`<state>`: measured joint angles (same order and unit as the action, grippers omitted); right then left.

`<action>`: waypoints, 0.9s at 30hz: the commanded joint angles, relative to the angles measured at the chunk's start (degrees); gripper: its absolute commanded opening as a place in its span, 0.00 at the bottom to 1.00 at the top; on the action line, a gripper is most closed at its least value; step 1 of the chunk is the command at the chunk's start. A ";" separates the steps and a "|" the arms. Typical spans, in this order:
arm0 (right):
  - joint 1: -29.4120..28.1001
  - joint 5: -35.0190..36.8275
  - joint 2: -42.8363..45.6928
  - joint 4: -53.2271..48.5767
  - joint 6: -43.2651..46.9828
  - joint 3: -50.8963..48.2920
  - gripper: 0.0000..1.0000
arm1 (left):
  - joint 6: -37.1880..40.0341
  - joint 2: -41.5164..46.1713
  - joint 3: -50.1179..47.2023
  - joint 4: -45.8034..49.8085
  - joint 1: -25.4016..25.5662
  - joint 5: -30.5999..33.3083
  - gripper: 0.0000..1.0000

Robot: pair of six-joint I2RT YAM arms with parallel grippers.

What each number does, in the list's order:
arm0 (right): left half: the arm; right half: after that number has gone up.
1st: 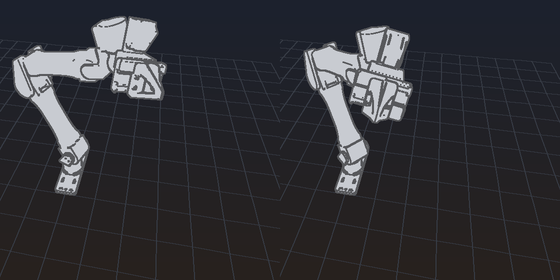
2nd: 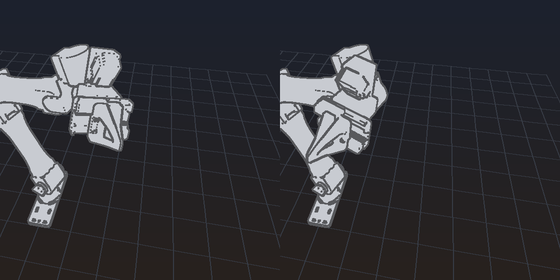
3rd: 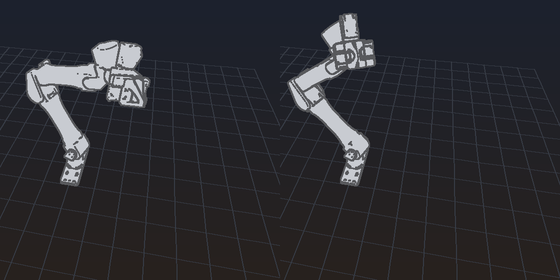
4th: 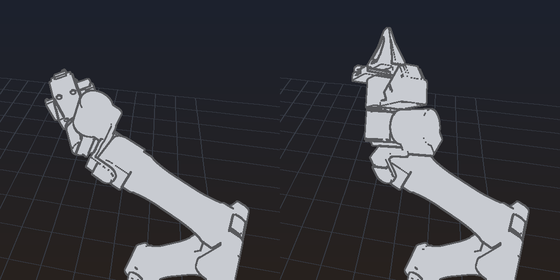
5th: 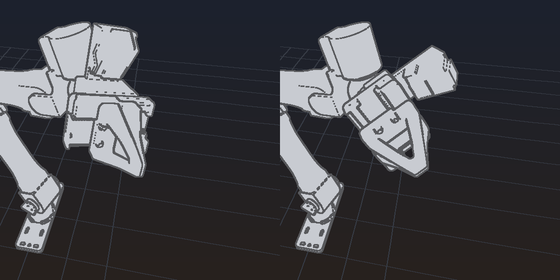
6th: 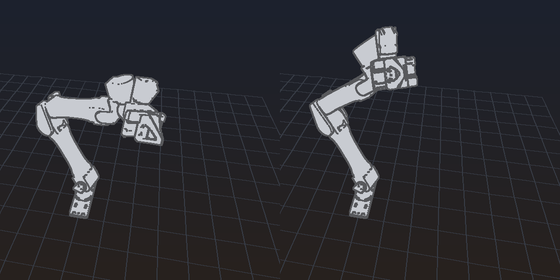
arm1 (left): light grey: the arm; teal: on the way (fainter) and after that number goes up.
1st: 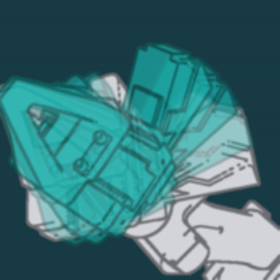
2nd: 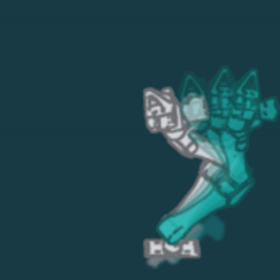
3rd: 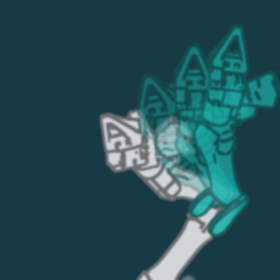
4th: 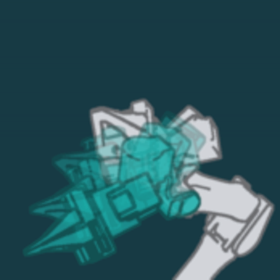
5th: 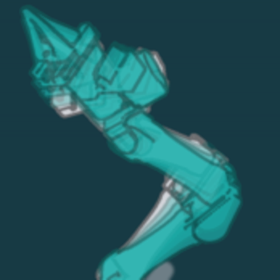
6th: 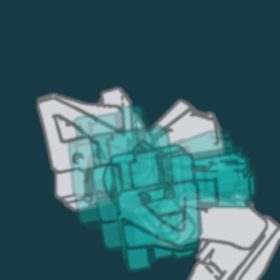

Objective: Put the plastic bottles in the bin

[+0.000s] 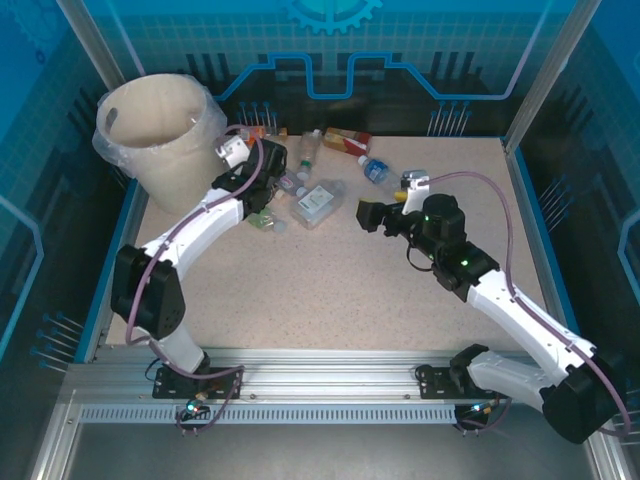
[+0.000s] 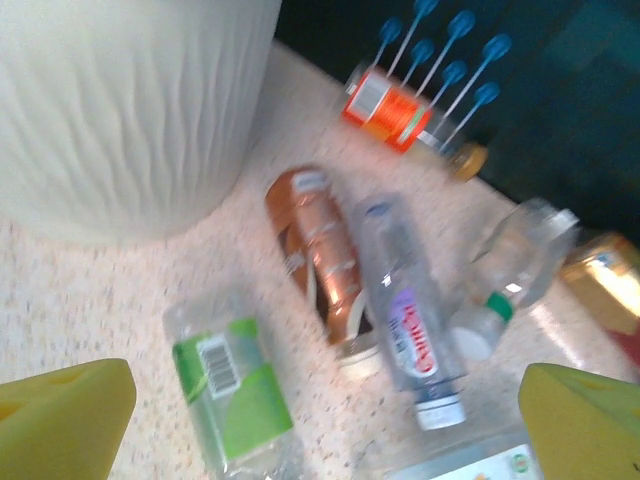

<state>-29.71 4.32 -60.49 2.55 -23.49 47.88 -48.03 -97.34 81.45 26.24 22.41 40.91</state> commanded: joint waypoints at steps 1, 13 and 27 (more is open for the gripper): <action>-1.55 -2.43 -0.98 2.17 7.00 -0.05 1.00 | -9.14 -3.62 -0.26 3.54 -0.30 -2.87 0.99; -7.12 -3.37 -7.12 -0.91 17.76 4.12 1.00 | -15.63 -18.28 4.32 5.14 -7.66 -14.39 0.99; -8.94 -2.00 -9.01 -0.96 20.17 5.48 1.00 | -11.13 -21.80 1.17 -2.21 -8.97 -21.32 0.63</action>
<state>-37.76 1.48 -69.28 1.50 -4.64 51.77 -60.71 -119.04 84.25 25.80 13.45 22.20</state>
